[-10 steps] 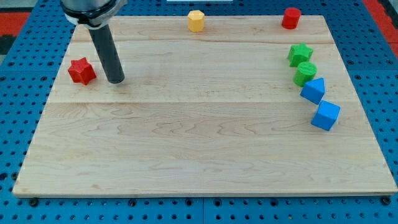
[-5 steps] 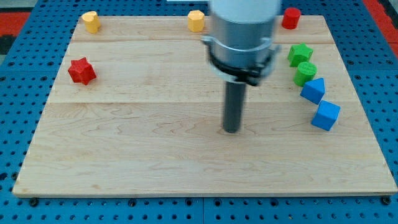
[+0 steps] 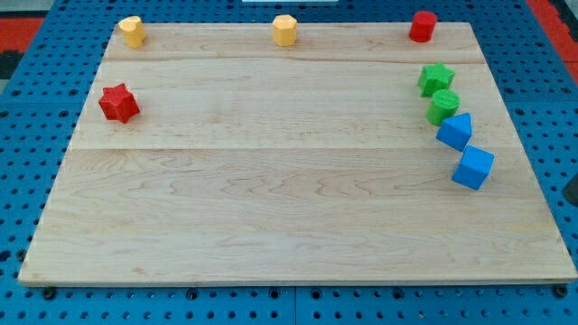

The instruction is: Separate blue triangle from vertical line of blocks

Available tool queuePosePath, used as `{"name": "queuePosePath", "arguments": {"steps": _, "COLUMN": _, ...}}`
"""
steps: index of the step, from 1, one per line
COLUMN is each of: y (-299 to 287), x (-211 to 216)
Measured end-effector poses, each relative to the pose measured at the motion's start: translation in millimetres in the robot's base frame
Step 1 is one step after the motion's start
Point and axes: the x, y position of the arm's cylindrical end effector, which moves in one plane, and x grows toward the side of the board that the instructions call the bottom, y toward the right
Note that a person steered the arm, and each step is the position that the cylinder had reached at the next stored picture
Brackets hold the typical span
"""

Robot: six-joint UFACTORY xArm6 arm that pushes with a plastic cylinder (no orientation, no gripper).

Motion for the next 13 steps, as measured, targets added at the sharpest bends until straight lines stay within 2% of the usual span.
{"name": "queuePosePath", "arguments": {"steps": 3, "y": 2, "x": -42}}
{"name": "queuePosePath", "arguments": {"steps": 5, "y": -2, "x": -50}}
{"name": "queuePosePath", "arguments": {"steps": 7, "y": 1, "x": -45}}
{"name": "queuePosePath", "arguments": {"steps": 9, "y": -13, "x": -4}}
{"name": "queuePosePath", "arguments": {"steps": 13, "y": -53, "x": 3}}
